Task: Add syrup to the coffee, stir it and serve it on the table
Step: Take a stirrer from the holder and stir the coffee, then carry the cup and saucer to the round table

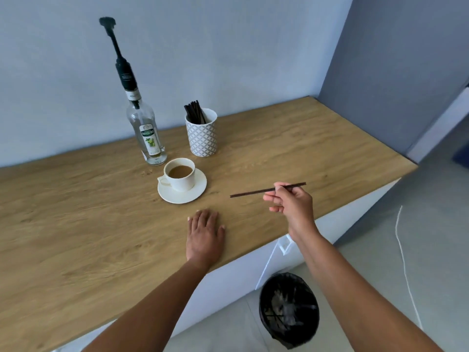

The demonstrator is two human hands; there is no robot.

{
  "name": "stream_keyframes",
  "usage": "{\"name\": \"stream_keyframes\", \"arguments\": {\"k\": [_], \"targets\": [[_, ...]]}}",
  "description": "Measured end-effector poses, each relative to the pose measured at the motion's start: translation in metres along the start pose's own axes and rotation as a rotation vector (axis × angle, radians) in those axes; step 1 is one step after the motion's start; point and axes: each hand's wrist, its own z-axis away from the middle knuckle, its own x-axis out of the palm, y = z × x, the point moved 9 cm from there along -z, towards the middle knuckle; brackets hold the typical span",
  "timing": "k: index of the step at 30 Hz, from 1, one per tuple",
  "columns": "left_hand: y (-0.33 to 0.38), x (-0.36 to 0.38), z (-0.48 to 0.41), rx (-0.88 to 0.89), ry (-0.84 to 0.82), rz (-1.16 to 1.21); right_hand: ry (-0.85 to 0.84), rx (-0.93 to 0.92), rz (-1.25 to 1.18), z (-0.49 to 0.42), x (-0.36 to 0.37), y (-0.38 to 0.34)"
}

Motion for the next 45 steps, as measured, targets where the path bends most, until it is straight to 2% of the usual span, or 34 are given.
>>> {"name": "stream_keyframes", "arguments": {"k": [9, 12, 18, 28, 32, 38, 45], "targets": [[0.090, 0.053, -0.010, 0.103, -0.093, -0.050, 0.228, 0.172, 0.053, 0.036, -0.167, 0.066], [0.097, 0.063, -0.016, 0.073, -0.094, -0.104, 0.296, 0.203, 0.139, 0.046, -0.209, 0.093], [0.098, 0.066, -0.016, 0.058, -0.024, -0.166, 0.326, 0.259, 0.377, 0.053, -0.260, 0.151], [0.099, 0.067, -0.016, 0.064, 0.021, -0.164, 0.204, 0.438, 0.624, 0.057, -0.260, 0.226], [0.099, 0.068, -0.015, 0.069, 0.015, -0.174, 0.208, 0.474, 0.659, 0.060, -0.265, 0.228], [0.098, 0.069, -0.015, 0.075, -0.013, -0.181, 0.212, 0.328, 0.619, 0.041, -0.244, 0.184], [0.092, 0.065, -0.018, 0.144, -0.126, -0.168, 0.150, 0.098, 0.486, 0.018, -0.174, 0.106]]}}
